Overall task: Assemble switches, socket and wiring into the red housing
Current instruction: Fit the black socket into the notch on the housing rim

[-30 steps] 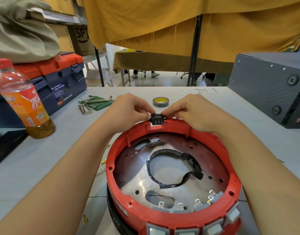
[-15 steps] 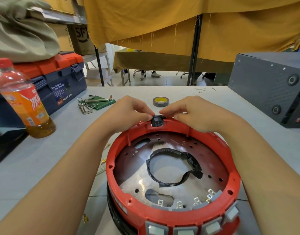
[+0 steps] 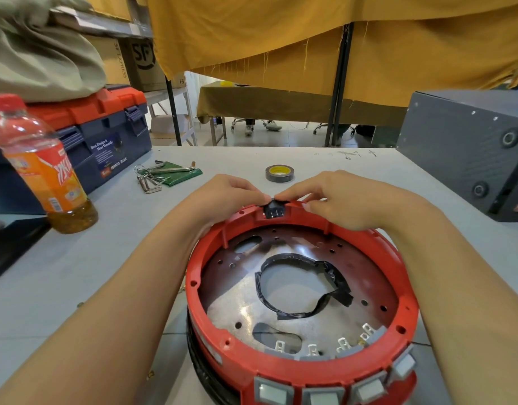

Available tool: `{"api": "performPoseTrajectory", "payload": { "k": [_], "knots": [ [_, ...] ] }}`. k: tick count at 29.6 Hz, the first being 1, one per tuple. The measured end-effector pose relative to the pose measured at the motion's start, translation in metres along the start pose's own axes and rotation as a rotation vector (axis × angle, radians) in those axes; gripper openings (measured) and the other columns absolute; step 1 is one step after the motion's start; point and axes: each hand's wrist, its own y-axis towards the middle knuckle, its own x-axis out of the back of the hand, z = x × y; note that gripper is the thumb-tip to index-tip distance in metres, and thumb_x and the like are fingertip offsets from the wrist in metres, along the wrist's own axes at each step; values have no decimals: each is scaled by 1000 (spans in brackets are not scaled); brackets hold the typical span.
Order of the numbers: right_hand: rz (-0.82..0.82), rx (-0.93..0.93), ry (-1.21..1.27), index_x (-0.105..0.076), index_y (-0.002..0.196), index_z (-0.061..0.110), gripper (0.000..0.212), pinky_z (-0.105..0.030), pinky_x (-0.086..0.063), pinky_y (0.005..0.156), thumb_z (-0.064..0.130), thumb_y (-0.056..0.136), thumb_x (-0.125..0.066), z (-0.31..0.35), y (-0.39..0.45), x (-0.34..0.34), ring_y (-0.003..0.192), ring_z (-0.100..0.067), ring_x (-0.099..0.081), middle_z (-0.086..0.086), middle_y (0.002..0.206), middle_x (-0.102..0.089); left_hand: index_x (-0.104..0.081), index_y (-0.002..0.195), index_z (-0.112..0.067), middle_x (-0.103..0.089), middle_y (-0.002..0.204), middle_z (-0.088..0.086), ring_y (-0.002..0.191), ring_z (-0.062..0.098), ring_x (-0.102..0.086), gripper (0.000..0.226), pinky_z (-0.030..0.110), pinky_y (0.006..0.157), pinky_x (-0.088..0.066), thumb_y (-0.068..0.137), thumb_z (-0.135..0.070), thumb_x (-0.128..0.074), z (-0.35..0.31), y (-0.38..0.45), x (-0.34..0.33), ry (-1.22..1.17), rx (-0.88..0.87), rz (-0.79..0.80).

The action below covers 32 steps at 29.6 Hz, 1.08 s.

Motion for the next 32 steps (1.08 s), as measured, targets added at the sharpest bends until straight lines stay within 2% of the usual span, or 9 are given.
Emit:
{"api": "performPoseTrajectory", "payload": {
  "k": [4, 7, 9, 13, 21, 27, 32],
  "knots": [
    [-7, -5, 6, -56, 121, 48, 47, -23, -41, 89, 10, 96, -44, -1, 1, -2, 109, -6, -57, 16, 126, -57, -74, 83, -21, -74, 87, 4, 84, 21, -69, 18, 31, 79, -53, 74, -37, -73, 0, 0, 0, -14, 8, 20],
    [-2, -13, 18, -56, 119, 49, 47, -23, -42, 87, 10, 96, -44, -1, 2, -1, 109, -7, -57, 18, 119, -58, -74, 82, -24, -74, 84, 0, 86, 21, -69, 17, 34, 84, -53, 73, -39, -73, 1, 2, 1, 2, 9, 27],
    [2, -20, 24, -56, 119, 49, 47, -21, -40, 85, 10, 96, -44, -1, 2, -1, 109, -6, -57, 20, 114, -56, -74, 81, -26, -74, 83, -1, 86, 21, -69, 17, 35, 84, -53, 73, -41, -72, 1, 3, 1, 19, 6, 31],
    [0, -16, 22, -56, 120, 48, 48, -22, -40, 86, 9, 96, -44, -1, 2, -2, 110, -8, -57, 16, 126, -57, -74, 81, -25, -74, 82, -1, 85, 21, -69, 16, 34, 83, -54, 74, -40, -71, 1, 3, 1, 21, -2, 36],
    [-3, -18, 1, -56, 122, 45, 47, -26, -44, 90, 8, 95, -43, 1, 2, -3, 110, -11, -57, 11, 129, -56, -74, 83, -24, -73, 90, 5, 90, 25, -68, 16, 38, 88, -52, 75, -38, -70, -1, 2, 0, 55, -3, 42],
    [-8, -27, -19, -57, 120, 47, 48, -36, -47, 95, 8, 95, -42, 2, 2, -3, 109, -16, -59, 8, 130, -56, -74, 82, -23, -72, 93, 9, 84, 23, -65, 16, 39, 89, -51, 74, -36, -71, -1, 4, -1, 60, 0, 43],
    [-8, -30, -27, -56, 120, 46, 47, -35, -46, 94, 9, 95, -42, 4, 1, -5, 111, -18, -57, 6, 131, -56, -74, 84, -20, -72, 95, 10, 80, 18, -62, 16, 38, 89, -50, 75, -33, -70, -1, 5, -2, 59, -6, 53]
  ]
}}
